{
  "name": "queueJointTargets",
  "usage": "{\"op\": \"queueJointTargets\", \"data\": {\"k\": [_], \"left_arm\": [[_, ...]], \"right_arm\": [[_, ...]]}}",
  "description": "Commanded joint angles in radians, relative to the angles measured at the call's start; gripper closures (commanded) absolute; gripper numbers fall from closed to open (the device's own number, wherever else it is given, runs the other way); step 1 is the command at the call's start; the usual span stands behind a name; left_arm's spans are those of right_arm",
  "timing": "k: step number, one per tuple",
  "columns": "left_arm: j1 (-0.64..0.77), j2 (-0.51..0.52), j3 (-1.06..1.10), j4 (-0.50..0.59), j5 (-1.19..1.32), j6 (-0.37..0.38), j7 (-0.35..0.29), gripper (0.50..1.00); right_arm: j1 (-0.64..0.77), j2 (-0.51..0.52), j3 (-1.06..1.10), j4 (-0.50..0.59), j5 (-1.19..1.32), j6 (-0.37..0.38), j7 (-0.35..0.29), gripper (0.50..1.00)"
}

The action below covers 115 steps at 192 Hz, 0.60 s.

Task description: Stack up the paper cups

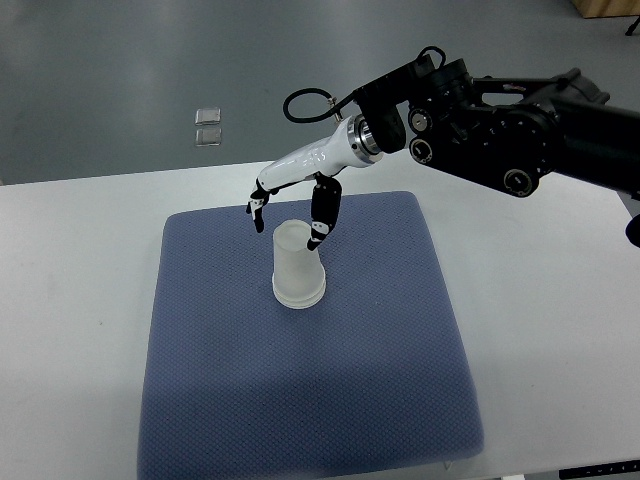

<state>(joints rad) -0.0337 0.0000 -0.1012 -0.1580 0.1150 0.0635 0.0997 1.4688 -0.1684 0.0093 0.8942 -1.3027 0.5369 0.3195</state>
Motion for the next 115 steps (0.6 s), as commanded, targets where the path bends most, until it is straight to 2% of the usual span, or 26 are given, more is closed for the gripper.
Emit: {"op": "queueJointTargets", "data": {"k": [1, 26, 52, 115], "left_arm": [[0.000, 0.000, 0.000, 0.000, 0.000, 0.001, 0.000, 0.500], [0.000, 0.000, 0.000, 0.000, 0.000, 0.001, 0.000, 0.500], [0.000, 0.000, 0.000, 0.000, 0.000, -0.001, 0.000, 0.500], [0.000, 0.000, 0.000, 0.000, 0.000, -0.001, 0.000, 0.500]], "right_arm": [[0.002, -0.023, 0.047, 0.000, 0.011, -0.002, 0.001, 0.585], [-0.044, -0.037, 0.169, -0.015, 0.112, 0.000, 0.000, 0.585], [-0.088, -0.063, 0.186, -0.046, 0.237, -0.008, 0.000, 0.585], [-0.148, -0.066, 0.186, -0.196, 0.787, -0.089, 0.000, 0.585]]}}
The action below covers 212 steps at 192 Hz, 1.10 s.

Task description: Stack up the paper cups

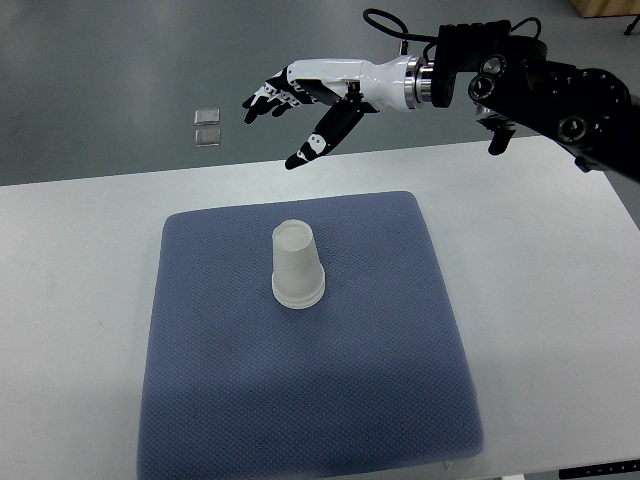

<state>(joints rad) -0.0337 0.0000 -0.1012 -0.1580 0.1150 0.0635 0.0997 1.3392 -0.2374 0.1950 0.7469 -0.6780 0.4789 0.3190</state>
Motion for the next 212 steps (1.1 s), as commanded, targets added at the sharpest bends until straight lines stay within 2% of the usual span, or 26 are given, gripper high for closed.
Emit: {"op": "queueJointTargets", "data": {"k": [1, 76, 141, 159, 212], "left_arm": [[0.000, 0.000, 0.000, 0.000, 0.000, -0.001, 0.000, 0.500], [0.000, 0.000, 0.000, 0.000, 0.000, -0.001, 0.000, 0.500], [0.000, 0.000, 0.000, 0.000, 0.000, -0.001, 0.000, 0.500], [0.000, 0.000, 0.000, 0.000, 0.000, -0.001, 0.000, 0.500], [0.000, 0.000, 0.000, 0.000, 0.000, -0.001, 0.000, 0.500]], "right_arm": [[-0.020, 0.003, 0.000, -0.054, 0.178, -0.037, 0.000, 0.585], [-0.135, 0.000, 0.000, -0.176, 0.686, -0.175, 0.002, 0.585], [-0.267, 0.001, 0.044, -0.185, 1.095, -0.273, 0.002, 0.585], [-0.319, 0.017, 0.089, -0.182, 1.123, -0.304, 0.002, 0.585], [-0.374, 0.030, 0.116, -0.182, 1.123, -0.304, 0.014, 0.583]]}}
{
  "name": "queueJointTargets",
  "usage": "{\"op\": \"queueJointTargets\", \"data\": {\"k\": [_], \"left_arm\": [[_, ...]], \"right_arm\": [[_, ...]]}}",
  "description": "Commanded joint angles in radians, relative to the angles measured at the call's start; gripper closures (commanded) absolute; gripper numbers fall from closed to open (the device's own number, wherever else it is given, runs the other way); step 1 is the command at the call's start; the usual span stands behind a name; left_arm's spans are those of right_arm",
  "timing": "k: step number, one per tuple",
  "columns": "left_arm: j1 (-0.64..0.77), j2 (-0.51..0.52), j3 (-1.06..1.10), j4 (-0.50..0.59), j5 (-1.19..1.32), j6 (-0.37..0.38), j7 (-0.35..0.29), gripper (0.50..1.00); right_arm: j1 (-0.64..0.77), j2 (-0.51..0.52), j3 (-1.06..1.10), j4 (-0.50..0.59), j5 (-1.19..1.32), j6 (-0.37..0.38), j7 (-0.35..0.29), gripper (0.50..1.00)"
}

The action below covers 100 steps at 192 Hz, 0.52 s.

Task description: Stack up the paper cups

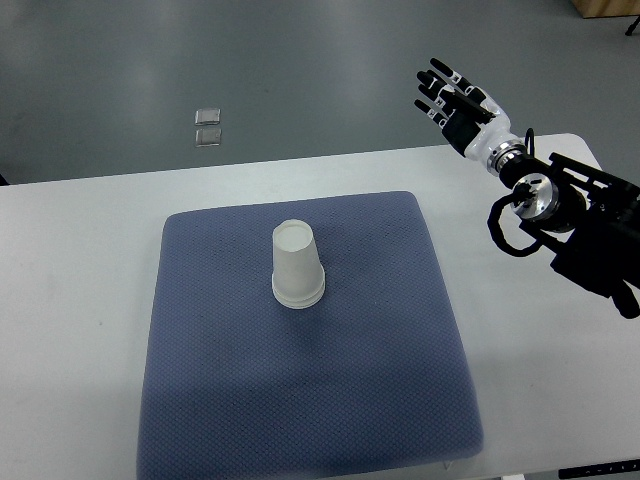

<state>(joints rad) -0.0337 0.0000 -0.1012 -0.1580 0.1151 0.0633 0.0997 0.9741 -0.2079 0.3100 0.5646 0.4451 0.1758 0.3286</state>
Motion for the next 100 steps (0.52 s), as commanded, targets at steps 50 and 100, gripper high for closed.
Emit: {"op": "queueJointTargets", "data": {"k": [50, 100], "left_arm": [[0.000, 0.000, 0.000, 0.000, 0.000, 0.000, 0.000, 0.500], [0.000, 0.000, 0.000, 0.000, 0.000, 0.000, 0.000, 0.500]], "right_arm": [[-0.025, 0.001, 0.001, 0.000, -0.002, 0.013, 0.004, 0.583], [-0.026, -0.005, 0.003, -0.002, -0.003, 0.018, 0.006, 0.583]]}}
